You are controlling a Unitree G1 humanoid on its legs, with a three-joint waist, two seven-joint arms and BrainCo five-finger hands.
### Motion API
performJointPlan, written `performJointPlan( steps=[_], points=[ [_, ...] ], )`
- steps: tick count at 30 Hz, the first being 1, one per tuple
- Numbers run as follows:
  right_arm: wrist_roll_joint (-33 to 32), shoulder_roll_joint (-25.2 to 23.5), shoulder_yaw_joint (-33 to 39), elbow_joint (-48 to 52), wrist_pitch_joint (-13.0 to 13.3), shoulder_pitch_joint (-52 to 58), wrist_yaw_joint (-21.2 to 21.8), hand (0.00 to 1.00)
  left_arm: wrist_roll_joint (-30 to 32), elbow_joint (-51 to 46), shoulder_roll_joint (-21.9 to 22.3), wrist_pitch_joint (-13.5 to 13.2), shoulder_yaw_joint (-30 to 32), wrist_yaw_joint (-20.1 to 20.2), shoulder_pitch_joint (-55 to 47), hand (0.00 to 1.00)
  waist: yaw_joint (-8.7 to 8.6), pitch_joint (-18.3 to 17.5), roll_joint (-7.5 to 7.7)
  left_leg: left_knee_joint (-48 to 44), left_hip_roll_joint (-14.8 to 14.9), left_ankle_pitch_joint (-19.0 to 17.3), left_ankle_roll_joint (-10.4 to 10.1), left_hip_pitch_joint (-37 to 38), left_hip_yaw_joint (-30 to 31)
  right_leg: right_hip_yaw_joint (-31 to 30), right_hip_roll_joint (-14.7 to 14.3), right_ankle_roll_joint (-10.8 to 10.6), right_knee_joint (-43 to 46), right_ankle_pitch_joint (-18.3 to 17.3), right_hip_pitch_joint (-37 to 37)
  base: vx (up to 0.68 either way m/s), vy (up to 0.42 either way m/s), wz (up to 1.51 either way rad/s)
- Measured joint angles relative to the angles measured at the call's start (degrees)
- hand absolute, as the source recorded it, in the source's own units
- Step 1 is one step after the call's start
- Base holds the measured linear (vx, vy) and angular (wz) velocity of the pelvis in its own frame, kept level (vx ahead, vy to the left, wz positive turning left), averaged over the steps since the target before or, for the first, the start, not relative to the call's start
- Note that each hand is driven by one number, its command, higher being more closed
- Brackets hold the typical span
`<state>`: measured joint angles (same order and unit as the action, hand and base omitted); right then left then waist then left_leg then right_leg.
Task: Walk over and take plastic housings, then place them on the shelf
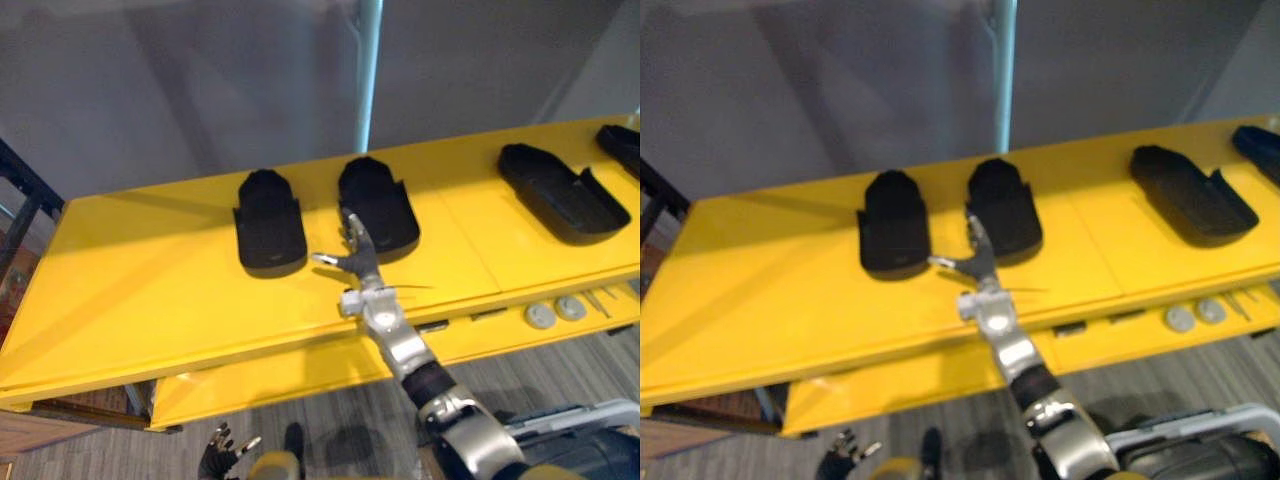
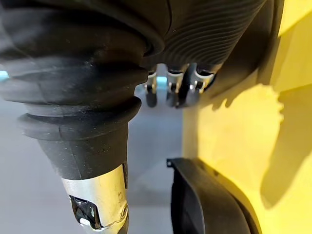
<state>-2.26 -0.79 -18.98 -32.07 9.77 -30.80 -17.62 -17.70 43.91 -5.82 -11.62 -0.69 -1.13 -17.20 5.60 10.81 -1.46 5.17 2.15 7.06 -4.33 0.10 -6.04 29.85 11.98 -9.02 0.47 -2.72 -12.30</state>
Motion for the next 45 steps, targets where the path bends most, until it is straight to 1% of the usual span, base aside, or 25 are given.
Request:
performJointPlan(
  steps=[6,14,18,21,24,25,26,27,28,29,30,32,34,35,37,39,40,41,42,43,44,45],
  points=[
    [1.3,0.0,1.0,-0.1,-1.2,-1.1,-3.5,0.0,-0.3,0.0,-0.1,-0.5,0.0,0.0,0.4,0.0,-0.02,1.4,0.14,0.0,-0.2,-0.2,0.2,1.0,0.0,0.1,0.2,-0.3,0.0,-0.2,-1.0,0.0,0.0,0.0],
    [3.3,0.0,3.0,-0.1,-1.8,-1.4,-7.5,0.0,-0.4,0.0,-0.1,-0.5,-0.1,-0.1,0.5,0.0,-0.05,1.7,0.11,0.0,-0.8,-0.3,0.4,0.9,-0.1,0.0,0.9,-0.5,0.1,-0.2,-0.9,0.0,0.0,0.0],
    [3.3,-0.1,3.6,-0.1,-1.6,-1.5,-7.4,0.0,-0.4,-0.1,-0.3,-0.5,-0.1,-0.1,0.5,0.0,-0.05,1.9,0.39,0.0,-1.0,-0.3,0.4,1.0,-0.3,-0.1,1.0,-0.6,0.1,-0.1,-0.9,0.0,0.0,0.0],
    [3.0,-0.1,3.7,-0.2,-1.1,-1.5,-6.3,0.0,-0.4,-0.1,-0.4,-0.5,-0.1,-0.1,0.6,0.0,-0.05,1.9,0.46,0.0,-1.0,-0.3,0.4,1.0,-0.4,-0.1,1.1,-0.6,0.1,-0.1,-0.9,0.0,0.0,0.0],
    [1.8,0.0,3.5,-0.4,0.5,-1.4,-2.2,0.0,-0.3,-0.1,-0.4,-0.5,-0.1,-0.1,0.5,0.0,-0.08,1.9,0.46,0.0,-0.9,-0.4,0.6,1.1,-0.6,-0.2,1.1,-0.6,0.1,-0.1,-0.9,0.0,0.002,-0.02],
    [0.7,0.0,3.0,-0.5,2.0,-1.4,1.2,0.0,-0.3,-0.1,-0.4,-0.5,-0.1,0.0,0.5,0.0,-0.08,2.0,0.47,0.0,-0.9,-0.4,0.6,1.1,-0.6,-0.2,1.1,-0.6,0.1,-0.1,-0.9,0.0,0.0,0.0],
    [0.6,0.0,2.7,-0.5,2.5,-1.4,2.3,0.0,-0.3,-0.1,-0.4,-0.5,-0.1,0.0,0.5,0.0,-0.08,2.0,0.49,0.0,-0.9,-0.4,0.6,1.1,-0.6,-0.2,1.1,-0.6,0.1,-0.1,-0.9,0.0,0.0,0.0],
    [0.2,0.0,1.9,-0.4,3.6,-1.4,3.9,0.0,-0.3,-0.1,-0.4,-0.5,-0.1,0.0,0.5,0.0,-0.08,2.0,0.52,0.0,-0.9,-0.5,0.6,1.1,-0.6,-0.3,1.1,-0.6,0.1,-0.1,-0.9,0.0,0.0,0.0],
    [-0.5,0.0,0.3,0.0,5.3,-1.3,6.0,0.0,-0.2,-0.1,-0.5,-0.5,-0.1,0.0,0.6,0.0,-0.09,2.0,0.62,0.0,-0.9,-0.5,0.6,1.1,-0.6,-0.3,1.1,-0.6,0.1,-0.1,-0.9,0.0,0.0,0.0],
    [-0.8,0.0,-0.7,0.8,5.9,-1.2,6.9,0.0,-0.2,-0.1,-0.5,-0.6,0.0,0.0,0.6,0.0,-0.12,2.1,0.68,0.0,-0.9,-0.5,0.7,1.1,-0.7,-0.4,1.1,-0.6,0.1,-0.1,-0.9,0.0,0.0,0.0],
    [-1.5,0.0,-3.0,3.8,6.5,-0.8,8.2,0.0,-0.1,-0.1,-0.6,-0.6,0.0,0.0,0.6,0.0,-0.13,2.1,0.8,0.0,-0.9,-0.6,0.7,1.1,-0.8,-0.5,1.1,-0.6,0.1,-0.1,-0.9,0.0,0.0,0.0],
    [-1.4,0.1,-5.9,8.9,6.8,-0.5,9.0,0.0,0.3,-0.1,-0.5,-0.7,-0.1,0.0,0.8,0.0,-0.09,2.1,0.96,0.0,-0.6,-0.6,0.7,1.0,-1.0,-1.1,0.9,-0.6,0.2,0.0,-0.5,0.0,0.0,-0.07],
    [-0.6,0.1,-6.8,15.0,6.7,-0.3,7.9,0.0,0.3,-0.1,-0.5,-0.8,-0.1,0.0,0.9,0.0,0.02,2.0,1.09,0.0,-0.3,-0.5,0.7,0.8,-1.5,-1.8,0.8,-0.5,0.8,0.1,0.3,0.0,-0.001,-0.15],
    [1.9,0.2,-6.0,20.1,6.2,0.0,5.5,0.0,0.6,-0.1,-0.5,-0.8,-0.1,0.0,0.8,0.0,-0.05,1.9,1.32,0.0,-0.1,-0.5,0.7,1.0,-2.1,-2.3,0.7,-0.2,0.9,0.3,0.6,-0.01,0.0,-0.23],
    [3.8,0.7,-4.3,24.7,6.1,0.5,3.6,0.0,0.7,0.0,-0.6,-0.9,-0.1,-0.2,0.8,0.0,-0.08,1.5,1.77,0.0,0.5,-0.5,0.7,0.9,-2.9,-3.4,0.3,0.4,1.0,0.7,1.3,-0.03,-0.003,-0.25],
    [5.5,2.9,-1.3,32.4,5.6,2.8,1.5,0.0,0.8,0.2,-1.2,-1.2,0.0,-0.5,0.7,0.0,-0.51,0.9,2.84,0.0,1.2,-0.4,0.5,0.9,-3.9,-4.7,-0.3,0.8,1.0,0.9,2.2,-0.06,-0.017,-0.27],
    [5.3,3.7,-0.7,34.2,5.2,3.6,1.4,0.0,0.9,0.3,-1.2,-1.4,0.1,-0.5,0.5,0.0,-0.71,0.7,3.05,0.0,1.3,-0.4,0.5,0.9,-3.9,-4.9,-0.4,0.8,1.0,0.9,2.3,-0.07,-0.02,-0.19],
    [4.4,5.2,0.6,37.9,4.7,5.6,1.6,0.0,1.2,0.6,-1.4,-2.1,0.4,-0.5,0.2,0.0,-1.65,0.5,3.37,0.0,1.4,-0.4,0.4,0.9,-4.0,-4.8,-0.5,0.8,1.1,1.0,2.3,-0.07,-0.011,-0.07],
    [1.9,6.4,2.1,41.8,4.2,8.4,1.9,0.0,2.2,0.8,-1.3,-2.4,1.5,-0.5,-0.1,0.0,-2.51,0.3,3.51,0.0,1.5,-0.2,0.4,0.9,-4.1,-4.9,-0.5,0.8,1.5,1.0,2.6,-0.08,-0.001,-0.04],
    [0.8,7.1,2.9,43.3,3.9,9.9,2.3,0.0,2.5,1.2,-1.0,-2.8,2.3,-0.5,-0.2,0.0,-2.99,0.2,3.56,0.0,1.5,-0.2,0.4,0.9,-4.2,-5.0,-0.5,0.8,1.7,0.9,3.0,-0.08,0.013,-0.14],
    [-0.4,8.1,5.0,45.8,3.7,12.9,2.6,0.0,2.7,2.1,-0.5,-3.0,3.4,-0.5,-0.2,0.0,-3.36,0.0,3.54,0.0,1.6,-0.3,0.3,0.9,-5.0,-5.5,-0.5,0.9,2.0,0.9,3.6,-0.08,0.021,-0.34],
    [-0.5,8.9,7.5,48.2,3.5,16.5,2.6,0.0,3.1,2.4,-0.3,-3.1,4.2,-0.5,-0.3,0.0,-3.36,-0.4,3.61,0.0,1.8,-0.4,0.2,0.8,-6.1,-6.7,-0.7,1.2,2.0,0.7,4.4,-0.07,0.019,-0.37]
  ],
)
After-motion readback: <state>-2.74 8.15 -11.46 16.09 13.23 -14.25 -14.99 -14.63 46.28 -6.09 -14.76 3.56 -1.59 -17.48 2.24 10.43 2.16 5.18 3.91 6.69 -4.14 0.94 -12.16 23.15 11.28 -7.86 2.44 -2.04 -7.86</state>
